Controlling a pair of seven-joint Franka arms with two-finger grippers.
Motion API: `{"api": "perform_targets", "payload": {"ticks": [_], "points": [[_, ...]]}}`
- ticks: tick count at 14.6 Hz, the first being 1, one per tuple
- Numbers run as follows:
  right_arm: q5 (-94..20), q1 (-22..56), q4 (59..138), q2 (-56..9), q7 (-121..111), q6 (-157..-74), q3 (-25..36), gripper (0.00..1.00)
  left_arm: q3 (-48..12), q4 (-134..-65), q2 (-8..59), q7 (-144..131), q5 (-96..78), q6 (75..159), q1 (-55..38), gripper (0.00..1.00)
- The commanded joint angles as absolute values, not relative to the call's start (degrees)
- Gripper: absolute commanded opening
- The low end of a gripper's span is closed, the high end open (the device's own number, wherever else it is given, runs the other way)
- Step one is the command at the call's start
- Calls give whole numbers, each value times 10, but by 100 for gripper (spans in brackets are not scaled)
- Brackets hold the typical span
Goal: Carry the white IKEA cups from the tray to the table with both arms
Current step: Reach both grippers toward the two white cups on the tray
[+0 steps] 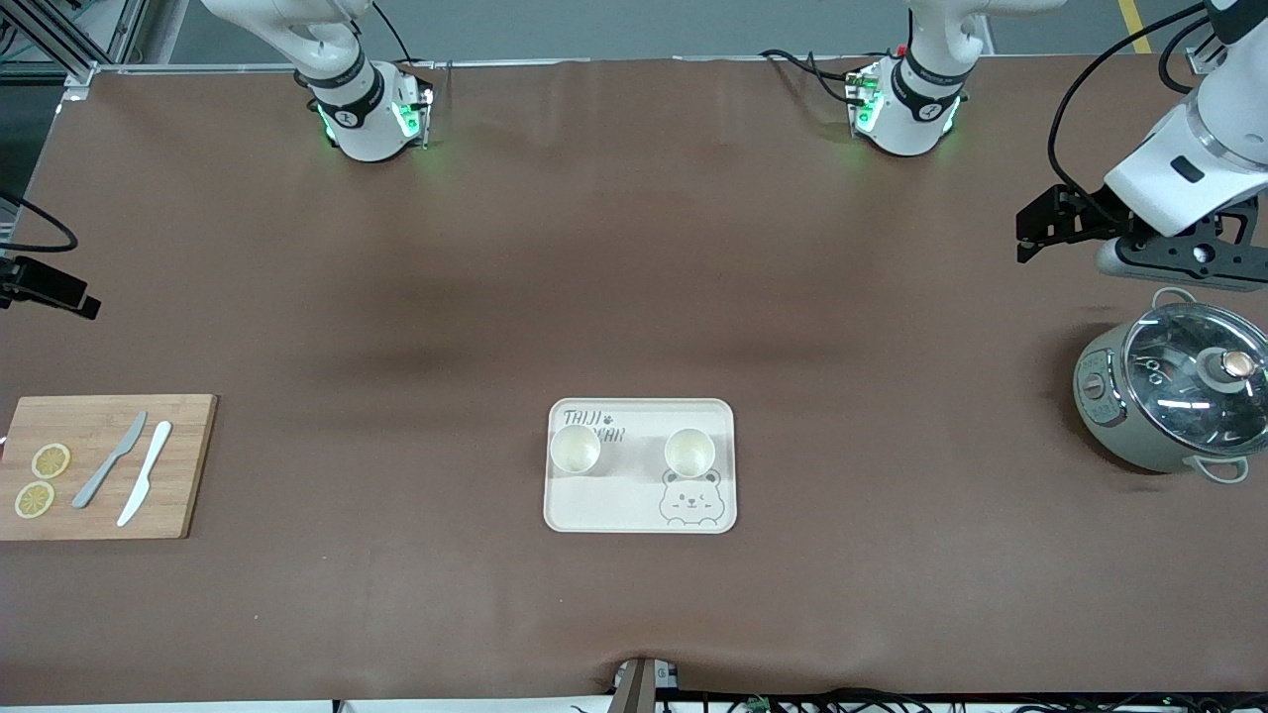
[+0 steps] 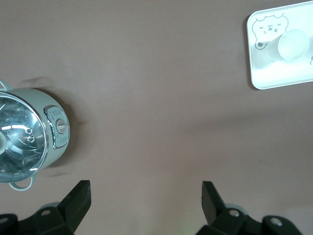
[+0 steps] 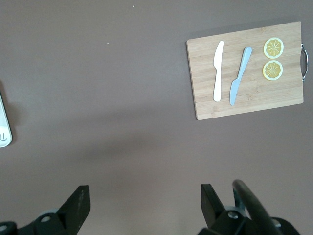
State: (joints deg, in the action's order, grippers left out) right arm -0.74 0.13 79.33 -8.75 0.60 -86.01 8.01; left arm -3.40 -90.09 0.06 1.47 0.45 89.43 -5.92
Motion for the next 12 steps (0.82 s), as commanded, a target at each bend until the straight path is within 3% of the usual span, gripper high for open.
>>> {"api": "perform_targets", "payload": {"ticks": [1, 8, 12], "points": [[-10, 1, 785, -91, 0, -853, 75, 100, -33, -895, 3, 15, 15, 897, -60, 100], [-31, -2, 784, -91, -49, -851, 74, 100, -35, -890, 26, -42, -13, 916, -70, 100], [-31, 0, 784, -91, -50, -847, 73, 100, -53, -853, 97, -120, -8, 918, -107, 100]]}}
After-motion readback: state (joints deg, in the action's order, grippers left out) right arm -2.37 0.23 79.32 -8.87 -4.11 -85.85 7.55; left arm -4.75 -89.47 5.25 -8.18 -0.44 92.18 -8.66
